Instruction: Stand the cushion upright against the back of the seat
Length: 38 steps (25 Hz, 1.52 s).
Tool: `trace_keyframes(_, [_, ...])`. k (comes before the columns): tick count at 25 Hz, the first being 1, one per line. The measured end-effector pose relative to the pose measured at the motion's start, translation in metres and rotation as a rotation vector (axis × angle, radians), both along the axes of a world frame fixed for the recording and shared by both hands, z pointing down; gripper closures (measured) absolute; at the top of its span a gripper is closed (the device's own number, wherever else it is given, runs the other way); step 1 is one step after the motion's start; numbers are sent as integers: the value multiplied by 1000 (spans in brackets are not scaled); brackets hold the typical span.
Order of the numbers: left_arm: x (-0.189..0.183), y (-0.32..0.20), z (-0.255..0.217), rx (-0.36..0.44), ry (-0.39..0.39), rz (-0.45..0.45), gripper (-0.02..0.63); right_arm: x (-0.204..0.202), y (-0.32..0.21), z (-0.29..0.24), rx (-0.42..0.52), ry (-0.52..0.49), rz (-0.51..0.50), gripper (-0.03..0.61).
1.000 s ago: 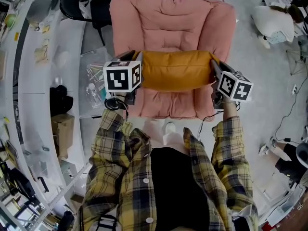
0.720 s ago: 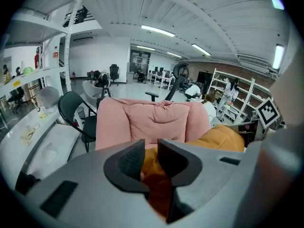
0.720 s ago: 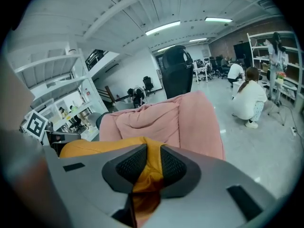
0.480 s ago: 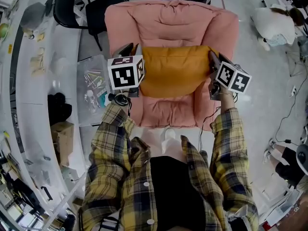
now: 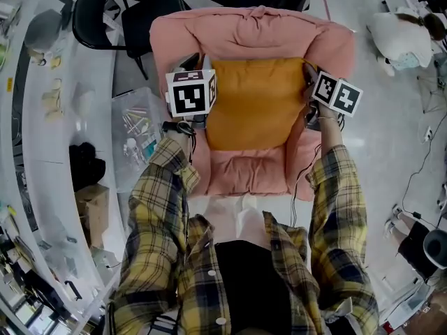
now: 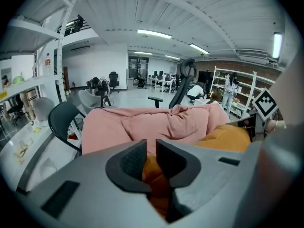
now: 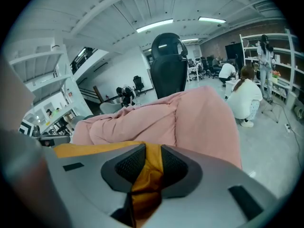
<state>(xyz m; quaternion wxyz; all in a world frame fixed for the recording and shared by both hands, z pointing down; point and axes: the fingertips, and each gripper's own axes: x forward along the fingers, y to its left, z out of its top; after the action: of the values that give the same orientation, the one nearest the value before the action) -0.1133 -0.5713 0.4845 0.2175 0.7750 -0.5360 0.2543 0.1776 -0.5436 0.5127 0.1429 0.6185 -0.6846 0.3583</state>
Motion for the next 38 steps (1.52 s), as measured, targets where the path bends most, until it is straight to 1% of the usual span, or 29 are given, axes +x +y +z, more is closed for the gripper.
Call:
trace_keyframes(8, [-1,-40,22,17,-16,-20,561,3,-40,17,24,48,29,486])
trace_keyframes(12, [-3,-50,30,25,-27,-27,563,2,-50,19,34,56,36,483])
trace_keyframes(16, [-3,-52,28,40,-53,-24,568,5,-53,15,51,56,45,480])
trace_keyframes(25, [-8,-38,10,46,-49,-23,572,11,-36,-1,77,70,102,471])
trace_keyframes(31, [-12,-26,-14,76,-15,-29,572,14,-26,-14,87,53,94,465])
trace_keyframes(38, [-2,-9,-36,111,-12,-3,572,17,-4,-25,77,69,71,463])
